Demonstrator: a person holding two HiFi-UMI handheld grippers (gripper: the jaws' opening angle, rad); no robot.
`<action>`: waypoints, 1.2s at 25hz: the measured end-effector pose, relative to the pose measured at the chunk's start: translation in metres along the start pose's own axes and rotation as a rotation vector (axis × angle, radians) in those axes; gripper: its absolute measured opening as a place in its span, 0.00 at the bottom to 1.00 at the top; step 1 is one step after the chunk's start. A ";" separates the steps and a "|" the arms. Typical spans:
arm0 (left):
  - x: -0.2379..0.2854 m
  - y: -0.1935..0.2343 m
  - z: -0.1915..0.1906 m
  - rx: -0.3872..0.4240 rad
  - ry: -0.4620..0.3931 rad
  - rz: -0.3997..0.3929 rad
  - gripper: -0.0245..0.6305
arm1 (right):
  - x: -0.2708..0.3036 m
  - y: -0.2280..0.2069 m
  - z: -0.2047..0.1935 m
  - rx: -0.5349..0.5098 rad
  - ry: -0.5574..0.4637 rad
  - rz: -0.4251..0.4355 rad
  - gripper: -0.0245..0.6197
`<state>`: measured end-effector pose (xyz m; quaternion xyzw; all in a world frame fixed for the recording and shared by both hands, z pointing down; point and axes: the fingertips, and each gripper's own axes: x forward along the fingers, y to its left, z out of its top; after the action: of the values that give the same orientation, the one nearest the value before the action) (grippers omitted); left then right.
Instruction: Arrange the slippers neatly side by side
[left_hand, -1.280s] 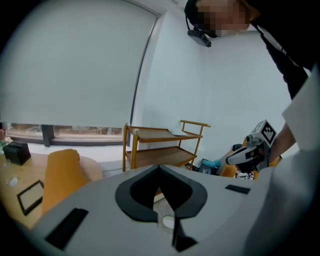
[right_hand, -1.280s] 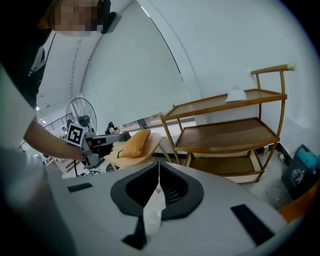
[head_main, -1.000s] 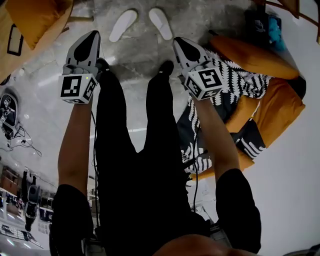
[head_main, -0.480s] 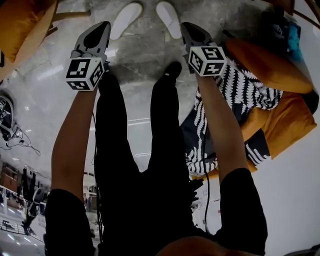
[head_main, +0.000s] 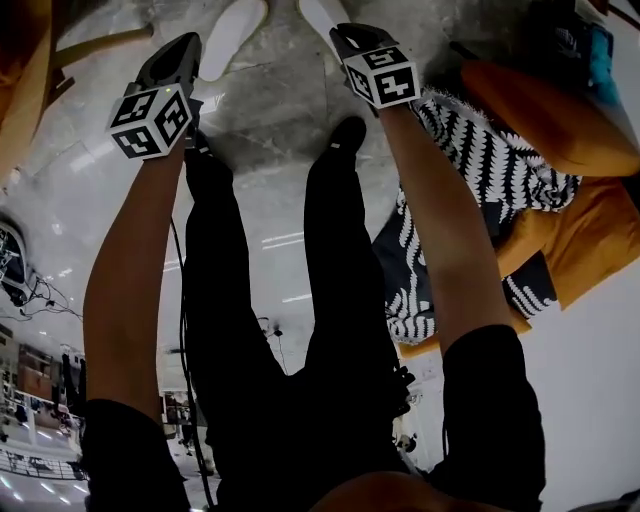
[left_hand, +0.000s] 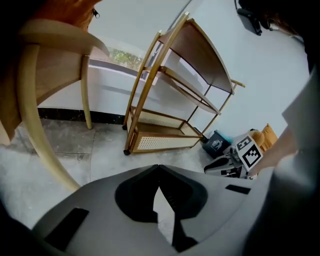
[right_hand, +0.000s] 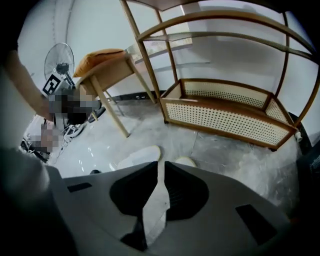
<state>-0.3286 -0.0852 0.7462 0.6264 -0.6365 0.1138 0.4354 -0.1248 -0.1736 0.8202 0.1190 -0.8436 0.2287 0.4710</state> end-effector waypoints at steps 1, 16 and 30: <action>0.005 0.001 -0.007 0.017 0.018 -0.006 0.06 | 0.006 -0.003 -0.007 -0.004 0.019 -0.003 0.10; 0.071 0.027 -0.085 0.052 0.129 -0.044 0.06 | 0.089 -0.048 -0.084 0.052 0.152 -0.052 0.21; 0.103 0.010 -0.117 0.214 0.133 -0.144 0.06 | 0.136 -0.076 -0.118 -0.010 0.244 -0.084 0.12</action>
<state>-0.2726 -0.0743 0.8912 0.7042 -0.5438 0.1909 0.4146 -0.0776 -0.1791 1.0097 0.1231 -0.7756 0.2174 0.5797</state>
